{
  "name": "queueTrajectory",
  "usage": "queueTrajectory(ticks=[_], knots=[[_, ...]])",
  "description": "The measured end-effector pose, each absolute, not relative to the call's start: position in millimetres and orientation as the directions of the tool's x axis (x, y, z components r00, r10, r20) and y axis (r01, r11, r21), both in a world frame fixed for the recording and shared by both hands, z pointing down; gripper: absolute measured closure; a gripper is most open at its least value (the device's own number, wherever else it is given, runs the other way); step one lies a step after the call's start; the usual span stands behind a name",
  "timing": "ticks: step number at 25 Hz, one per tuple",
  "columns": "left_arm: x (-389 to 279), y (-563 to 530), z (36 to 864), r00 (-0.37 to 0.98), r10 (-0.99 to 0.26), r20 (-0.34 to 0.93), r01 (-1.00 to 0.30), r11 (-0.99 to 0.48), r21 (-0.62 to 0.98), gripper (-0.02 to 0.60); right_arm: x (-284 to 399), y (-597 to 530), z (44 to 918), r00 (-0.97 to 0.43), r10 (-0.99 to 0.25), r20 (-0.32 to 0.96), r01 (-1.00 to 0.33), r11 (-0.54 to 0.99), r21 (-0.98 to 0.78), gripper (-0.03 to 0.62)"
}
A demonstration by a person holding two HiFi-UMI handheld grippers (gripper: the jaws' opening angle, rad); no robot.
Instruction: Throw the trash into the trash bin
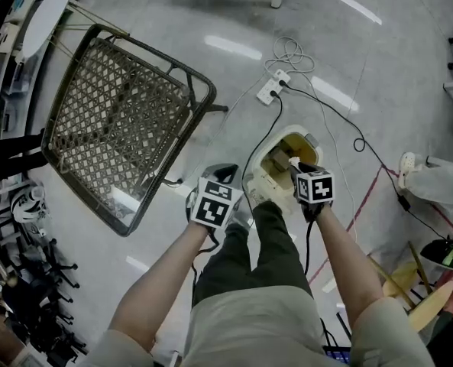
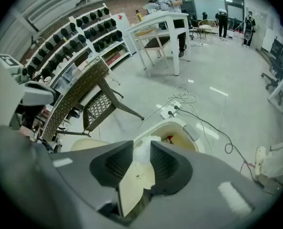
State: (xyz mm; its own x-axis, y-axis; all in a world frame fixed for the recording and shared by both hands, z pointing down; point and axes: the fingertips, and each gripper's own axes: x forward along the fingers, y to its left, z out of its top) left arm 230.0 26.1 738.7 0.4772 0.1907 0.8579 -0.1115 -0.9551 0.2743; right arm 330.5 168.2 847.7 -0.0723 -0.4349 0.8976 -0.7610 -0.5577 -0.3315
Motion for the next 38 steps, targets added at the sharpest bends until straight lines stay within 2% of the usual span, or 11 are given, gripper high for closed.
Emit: queueTrajectory(ticks=[7, 14, 23, 31, 38], knots=[[225.8, 20.6, 731.8, 0.488, 0.173, 0.856, -0.124, -0.956, 0.265, 0.578, 348.8, 177.8, 845.3, -0.027, -0.423, 0.906, -0.729, -0.612, -0.307, 0.462], [223.4, 7.7, 704.2, 0.522, 0.132, 0.843, -0.140, -0.961, 0.237, 0.578, 362.1, 156.7, 782.4, 0.032, -0.500, 0.866, -0.760, -0.575, -0.303, 0.462], [236.5, -27.4, 628.7, 0.635, 0.026, 0.772, -0.184, -0.966, 0.183, 0.578, 365.6, 85.5, 644.0, 0.085, -0.707, 0.702, -0.846, -0.423, -0.324, 0.470], [210.0, -57.8, 528.5, 0.727, -0.096, 0.680, -0.233, -0.966, 0.113, 0.578, 325.9, 37.7, 512.9, 0.037, -0.841, 0.540, -0.911, -0.250, -0.327, 0.477], [147.8, -97.7, 424.4, 0.784, -0.340, 0.520, -0.394, -0.919, -0.006, 0.578, 270.9, -4.0, 403.2, -0.049, -0.927, 0.371, -0.958, -0.062, -0.281, 0.477]])
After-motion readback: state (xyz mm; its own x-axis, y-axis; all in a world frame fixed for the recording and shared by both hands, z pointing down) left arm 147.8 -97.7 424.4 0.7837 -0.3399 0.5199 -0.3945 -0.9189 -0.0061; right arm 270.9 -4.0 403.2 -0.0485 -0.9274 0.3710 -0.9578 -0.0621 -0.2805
